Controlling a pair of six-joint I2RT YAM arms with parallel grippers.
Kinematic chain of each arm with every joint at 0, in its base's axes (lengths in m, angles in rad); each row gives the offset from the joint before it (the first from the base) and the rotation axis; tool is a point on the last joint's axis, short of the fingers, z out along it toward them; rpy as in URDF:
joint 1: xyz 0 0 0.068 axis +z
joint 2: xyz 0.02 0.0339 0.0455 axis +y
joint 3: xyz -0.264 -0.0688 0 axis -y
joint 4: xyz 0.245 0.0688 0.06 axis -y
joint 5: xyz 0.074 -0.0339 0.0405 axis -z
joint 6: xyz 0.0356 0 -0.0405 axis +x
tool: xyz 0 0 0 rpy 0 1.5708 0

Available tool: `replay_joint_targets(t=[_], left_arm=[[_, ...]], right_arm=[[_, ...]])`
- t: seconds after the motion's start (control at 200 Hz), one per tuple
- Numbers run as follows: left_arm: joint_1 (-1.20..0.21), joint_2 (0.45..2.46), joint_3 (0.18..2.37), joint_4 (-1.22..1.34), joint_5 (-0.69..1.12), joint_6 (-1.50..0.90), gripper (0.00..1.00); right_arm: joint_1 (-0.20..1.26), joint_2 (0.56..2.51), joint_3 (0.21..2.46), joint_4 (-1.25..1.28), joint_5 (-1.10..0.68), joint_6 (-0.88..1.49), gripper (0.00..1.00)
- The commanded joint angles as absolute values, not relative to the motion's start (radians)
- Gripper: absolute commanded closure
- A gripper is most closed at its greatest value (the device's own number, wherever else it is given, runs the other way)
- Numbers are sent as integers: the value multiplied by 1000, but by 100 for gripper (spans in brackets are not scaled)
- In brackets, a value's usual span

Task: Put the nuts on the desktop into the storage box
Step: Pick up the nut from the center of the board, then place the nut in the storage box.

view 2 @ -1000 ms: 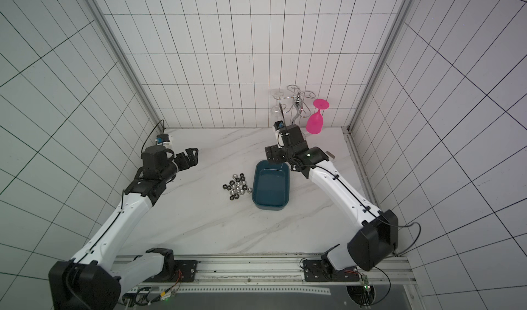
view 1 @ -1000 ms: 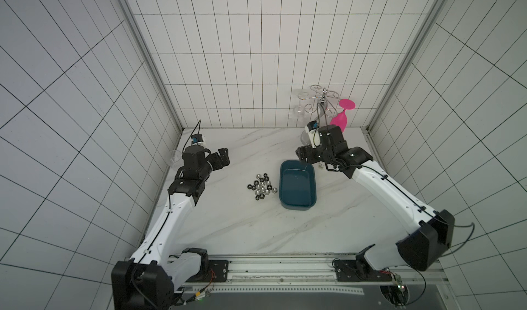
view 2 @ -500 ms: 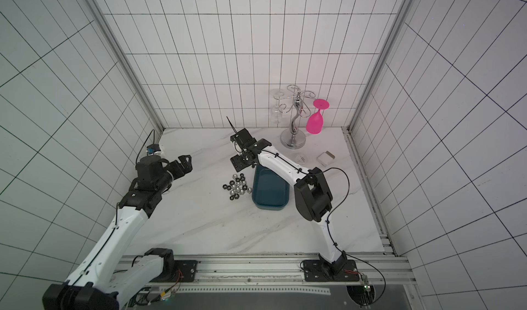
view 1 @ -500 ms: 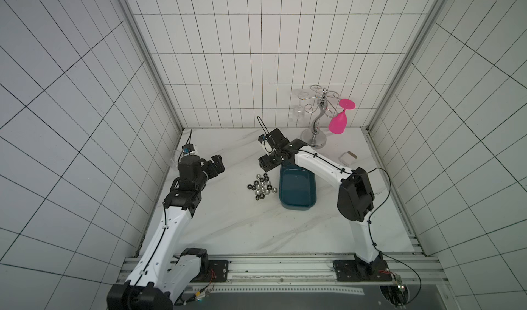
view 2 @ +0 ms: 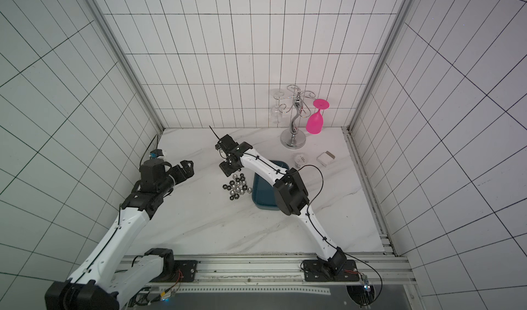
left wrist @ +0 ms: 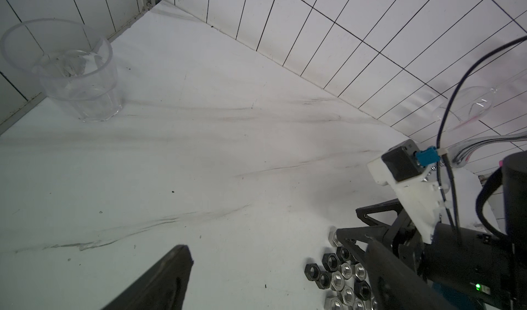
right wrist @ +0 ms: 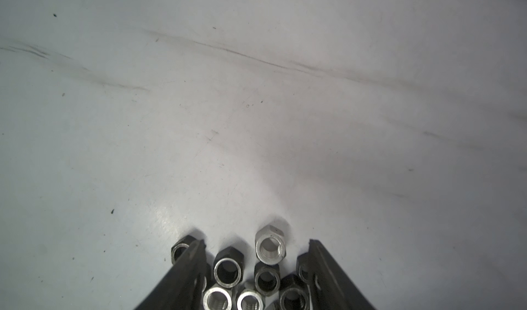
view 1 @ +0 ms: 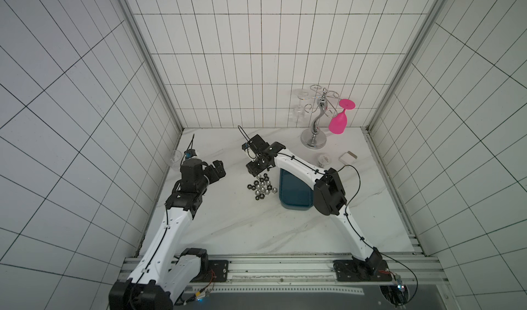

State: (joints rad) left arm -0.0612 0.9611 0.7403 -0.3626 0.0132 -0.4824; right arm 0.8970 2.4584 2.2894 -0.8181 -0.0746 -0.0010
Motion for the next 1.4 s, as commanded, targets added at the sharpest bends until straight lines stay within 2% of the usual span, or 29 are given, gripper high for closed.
replay_joint_targets(t=[0.0,0.505,0.56,0.67,0.85,1.139,1.394], left_arm=[[-53,941,724,-368,23,-478,1],[-20,924,716,-379,41,-470,1],[-18,921,715,-379,40,-470,2],[-15,920,717,-377,41,-475,1],[-15,925,730,-377,51,-483,1],[-21,934,784,-391,98,-488,2],[-118,1002,845,-387,99,-493,2]], right_arm=[[902,2499,2331,-881,-80,-5,42],[904,2577,2349,-931,-41,15,53],[904,2577,2346,-931,-41,17,57],[904,2575,2350,-926,-38,15,72],[902,2552,2377,-919,-26,15,80],[841,2293,2311,-837,-77,92,81],[677,1996,1892,-815,-54,152,80]])
